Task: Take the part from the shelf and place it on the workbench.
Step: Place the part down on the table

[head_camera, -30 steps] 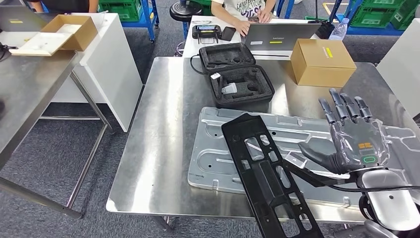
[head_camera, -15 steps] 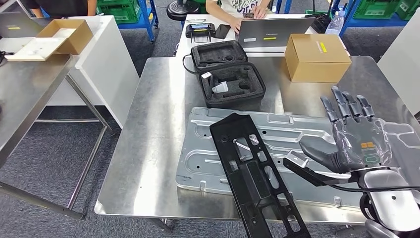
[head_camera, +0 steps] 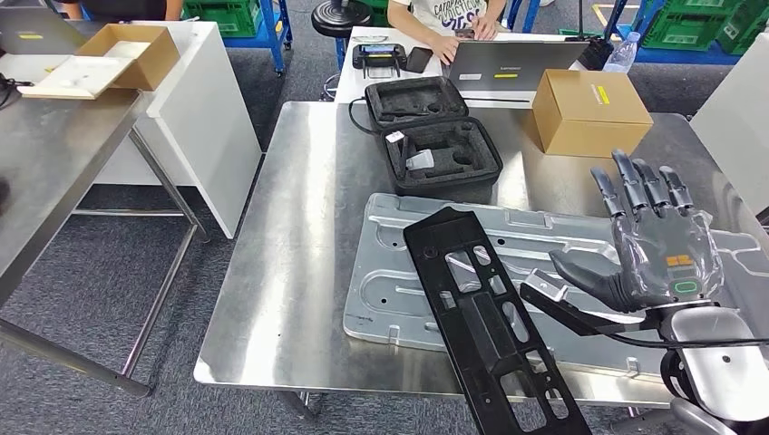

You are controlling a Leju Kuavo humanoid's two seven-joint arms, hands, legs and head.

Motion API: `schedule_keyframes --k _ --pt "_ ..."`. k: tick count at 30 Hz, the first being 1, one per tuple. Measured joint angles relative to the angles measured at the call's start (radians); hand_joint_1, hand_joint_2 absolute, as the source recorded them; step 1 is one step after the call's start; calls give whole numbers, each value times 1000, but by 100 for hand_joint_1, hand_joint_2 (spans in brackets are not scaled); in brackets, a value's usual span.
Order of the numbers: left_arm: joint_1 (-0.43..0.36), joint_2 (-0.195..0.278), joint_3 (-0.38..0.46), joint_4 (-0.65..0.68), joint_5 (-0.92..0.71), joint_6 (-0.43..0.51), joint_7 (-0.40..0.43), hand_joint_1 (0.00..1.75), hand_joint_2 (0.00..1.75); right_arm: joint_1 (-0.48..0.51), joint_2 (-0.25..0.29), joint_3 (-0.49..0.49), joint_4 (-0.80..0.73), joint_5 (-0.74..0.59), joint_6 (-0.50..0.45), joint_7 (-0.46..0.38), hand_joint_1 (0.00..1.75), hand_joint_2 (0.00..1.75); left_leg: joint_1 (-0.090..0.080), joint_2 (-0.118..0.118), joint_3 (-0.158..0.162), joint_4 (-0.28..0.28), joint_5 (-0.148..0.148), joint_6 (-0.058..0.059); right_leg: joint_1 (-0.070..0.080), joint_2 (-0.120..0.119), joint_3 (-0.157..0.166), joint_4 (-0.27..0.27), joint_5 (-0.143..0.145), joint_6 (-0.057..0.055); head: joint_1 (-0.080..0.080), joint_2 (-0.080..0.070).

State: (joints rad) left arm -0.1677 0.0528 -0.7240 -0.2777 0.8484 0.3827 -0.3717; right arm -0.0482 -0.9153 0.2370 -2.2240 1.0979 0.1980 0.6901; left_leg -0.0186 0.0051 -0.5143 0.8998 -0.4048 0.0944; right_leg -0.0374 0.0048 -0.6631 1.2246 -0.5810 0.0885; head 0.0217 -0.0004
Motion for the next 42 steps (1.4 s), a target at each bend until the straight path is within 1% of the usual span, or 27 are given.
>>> schedule_keyframes --k 1,2,3,5,7,9,10,12,14,15,16,17,19,20,21,24,26,27,29,30,31,32,35,36,37,40,42 --pt "1 -1 0 0 0 1 1 0 0 -1 1 2 0 0 0 0 0 0 0 0 0 1 0 0 0 0 2 -1 11 1 0 0" --pt "1 -2 0 0 0 2 1 0 0 -2 1 3 0 0 0 0 0 0 0 0 0 3 0 -1 -1 0 26 -44 38 3 0 0" --pt "1 -3 0 0 0 3 1 0 0 -5 2 3 -1 0 0 0 0 0 1 -1 -1 6 -1 -3 -3 -1 64 -114 73 4 0 0" --pt "0 -4 0 0 0 5 1 0 87 -14 3 5 -2 0 0 0 0 0 -3 -2 -4 18 -6 -12 -7 -2 134 -250 122 5 1 0" --pt "0 -4 0 0 0 7 1 0 175 -19 5 9 -4 0 0 0 0 0 -8 -3 -11 25 -7 -20 -7 -1 152 -296 132 -3 2 0" --pt "1 -5 0 0 0 8 1 0 175 -20 7 11 -5 0 0 0 0 0 -6 -3 -17 31 -9 -27 -6 1 146 -293 136 -15 1 0" --pt "1 -5 0 0 -1 8 1 0 175 -22 8 11 -5 0 0 0 0 0 -3 -3 -25 47 -22 -33 -6 0 143 -293 138 -21 0 0" --pt "0 -6 0 0 -1 8 1 0 175 -25 7 11 -6 0 -1 0 0 0 5 -4 -67 146 -85 -48 -7 -1 136 -294 144 -31 -1 0" --pt "1 -6 0 0 -1 8 1 0 175 -25 7 12 -8 0 -1 0 0 0 10 -3 -132 297 -157 -59 -6 -1 129 -293 147 -36 -2 0" --pt "2 -7 0 0 -1 8 1 0 175 -26 7 13 -8 0 -1 0 0 0 11 -4 -151 346 -174 -60 -5 -1 126 -293 149 -37 -2 0" --pt "3 -7 0 0 -1 8 1 0 175 -26 7 13 -8 0 -1 0 0 0 12 -4 -150 354 -170 -58 -4 -1 125 -293 150 -37 -3 0" --pt "3 -8 0 0 -1 8 1 0 175 -26 7 14 -8 0 -1 0 0 0 11 -4 -127 316 -148 -54 -2 -1 124 -293 151 -37 -3 0" --pt "1 -8 0 0 0 8 0 0 175 -30 7 15 -10 0 0 0 0 0 5 -5 -43 160 -83 -35 0 -1 125 -294 154 -36 -3 0" --pt "0 -8 0 0 0 10 0 0 175 -33 8 16 -11 1 0 0 0 0 0 -4 -6 89 -58 -26 2 0 124 -293 156 -33 -3 0" --pt "-1 -8 0 0 0 11 -1 0 175 -35 8 18 -12 1 0 0 0 0 -4 -4 15 44 -45 -20 2 0 122 -293 158 -30 -2 0" --pt "-1 -9 0 0 2 15 -2 0 175 -38 8 23 -13 1 0 0 0 0 -8 -2 20 16 -31 -12 0 -1 117 -297 165 -14 -2 0" --pt "-1 -11 0 0 3 17 -5 0 175 -39 7 25 -13 1 0 0 0 0 -3 0 18 3 -15 -6 1 -1 103 -268 138 -8 -2 0" --pt "-1 -12 0 0 3 17 -7 0 175 -39 7 25 -13 0 0 0 0 0 0 1 16 -2 -9 -3 2 -2 83 -221 104 -7 -1 0" --pt "-1 -14 0 0 3 17 -10 0 175 -37 7 27 -13 0 0 0 0 0 -3 1 7 -2 -2 3 4 -2 26 -80 27 -5 -1 0" --pt "0 -15 0 0 3 17 -10 0 175 -36 7 28 -13 0 0 0 0 0 -4 1 3 -1 0 4 4 -2 5 -22 4 -4 -1 0" --pt "2 -16 0 0 3 17 -10 0 175 -36 7 28 -13 0 0 0 0 0 -4 1 -1 0 3 4 5 -2 -1 2 1 -3 -1 0" --pt "2 -17 0 0 3 16 -11 0 175 -35 7 28 -13 0 0 0 0 0 -4 1 -4 2 5 3 4 -2 16 -19 18 -1 -1 0" --pt "2 -19 0 0 3 15 -11 0 175 -37 8 28 -13 -1 0 0 0 0 -5 0 -12 16 4 -5 0 -2 137 -229 103 0 -1 0" --pt "1 -19 0 0 3 15 -12 0 175 -38 8 28 -13 -1 0 0 0 0 -7 0 -17 22 4 -9 -1 -1 160 -276 116 -3 -1 0" --pt "1 -19 0 0 3 15 -12 0 175 -38 9 28 -13 -1 0 0 0 0 -10 0 -22 28 4 -14 0 0 167 -295 120 -8 -2 0" --pt "2 -20 0 0 4 14 -13 0 175 -37 10 29 -13 -2 0 0 0 0 -9 -1 -37 43 -1 -27 1 1 153 -291 129 -26 -3 0" --pt "2 -20 0 0 4 13 -13 0 175 -38 10 29 -13 -2 -1 0 0 0 -2 -2 -67 115 -55 -42 -2 -1 143 -291 138 -38 -3 0"
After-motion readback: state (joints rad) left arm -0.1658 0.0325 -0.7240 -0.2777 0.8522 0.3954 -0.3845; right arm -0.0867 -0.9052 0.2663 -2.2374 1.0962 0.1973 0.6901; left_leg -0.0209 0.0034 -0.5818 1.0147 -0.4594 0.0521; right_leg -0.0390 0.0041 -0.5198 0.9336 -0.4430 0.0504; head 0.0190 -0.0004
